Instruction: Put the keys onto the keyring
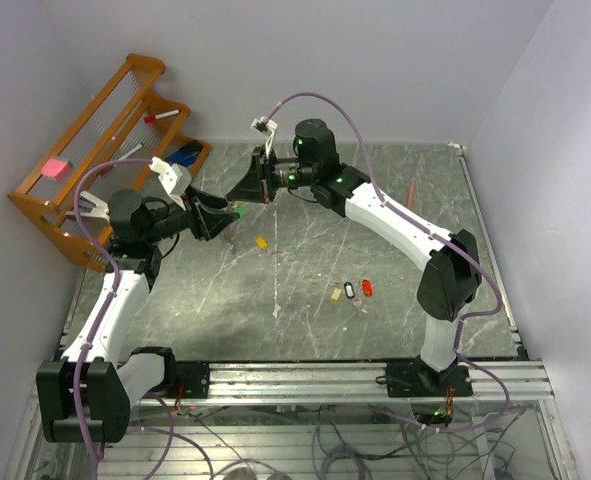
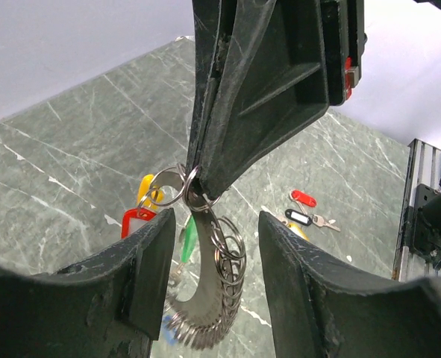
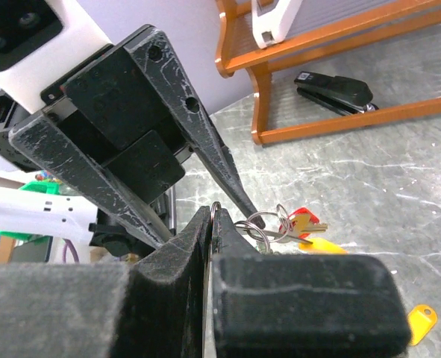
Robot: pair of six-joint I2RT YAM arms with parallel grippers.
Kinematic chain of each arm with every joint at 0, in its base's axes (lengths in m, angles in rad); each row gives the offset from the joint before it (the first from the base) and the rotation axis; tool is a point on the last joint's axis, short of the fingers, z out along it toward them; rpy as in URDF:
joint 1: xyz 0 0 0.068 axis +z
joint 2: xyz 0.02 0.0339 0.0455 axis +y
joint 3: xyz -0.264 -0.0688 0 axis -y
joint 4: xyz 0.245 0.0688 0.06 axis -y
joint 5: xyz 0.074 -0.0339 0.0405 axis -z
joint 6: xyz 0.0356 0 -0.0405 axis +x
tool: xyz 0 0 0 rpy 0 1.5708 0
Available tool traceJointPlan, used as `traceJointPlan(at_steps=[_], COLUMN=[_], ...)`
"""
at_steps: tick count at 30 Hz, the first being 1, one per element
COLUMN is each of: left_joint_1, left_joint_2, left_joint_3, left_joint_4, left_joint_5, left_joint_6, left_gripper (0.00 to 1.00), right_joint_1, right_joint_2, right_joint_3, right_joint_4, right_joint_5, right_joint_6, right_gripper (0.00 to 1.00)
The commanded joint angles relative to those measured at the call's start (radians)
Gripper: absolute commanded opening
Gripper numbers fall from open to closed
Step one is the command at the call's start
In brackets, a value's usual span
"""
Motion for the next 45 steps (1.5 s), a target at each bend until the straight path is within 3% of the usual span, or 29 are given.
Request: traceJointPlan(at_steps=[1, 12, 20, 23, 27, 41, 45], left_joint_1=[0.002, 0.001, 0.001, 0.002, 0.001, 0.002, 0.001], left_joint_2=[-0.009, -0.01, -0.017, -0.02, -0.022, -0.017, -0.02], left_joint_3=[-0.005, 0.0, 0.032, 0.057, 0.055, 0.047, 0.063], left_joint_4=[0.009, 0.03, -0.067, -0.139, -0.097, 0.062, 0.018], left_joint_5=[0.034, 0.036, 0.022, -0.007, -0.015, 0.046, 0.049], left_joint_6=[0.042, 0.036, 0.108, 0.158, 0.118, -0.026, -0.005], left_gripper=[0.58, 0.45, 0.34, 0.35, 0.44, 0.46, 0.5], right_joint_1=[-0.009, -0.013, -0.014, -0.014, -0.015, -0.014, -0.014], right_joint_2=[-0.048, -0.06, -0.068, -0.073, -0.07, -0.078, -0.075], right_joint_3=[0.015, -0.006, -0.019, -0.028, -0.028, -0.039, -0.019], right_joint_4=[0.035, 0.053, 0.044, 0.047, 0.047, 0.056, 0.017], right_joint_5=[-0.052, -0.096, -0.107, -0.11, -0.123, -0.088, -0.061], right_joint_6=[0.0, 0.013, 0.007, 0.01, 0.016, 0.016, -0.012], right_gripper=[0.0, 0.0, 0.0, 0.0, 0.0, 0.0, 0.0])
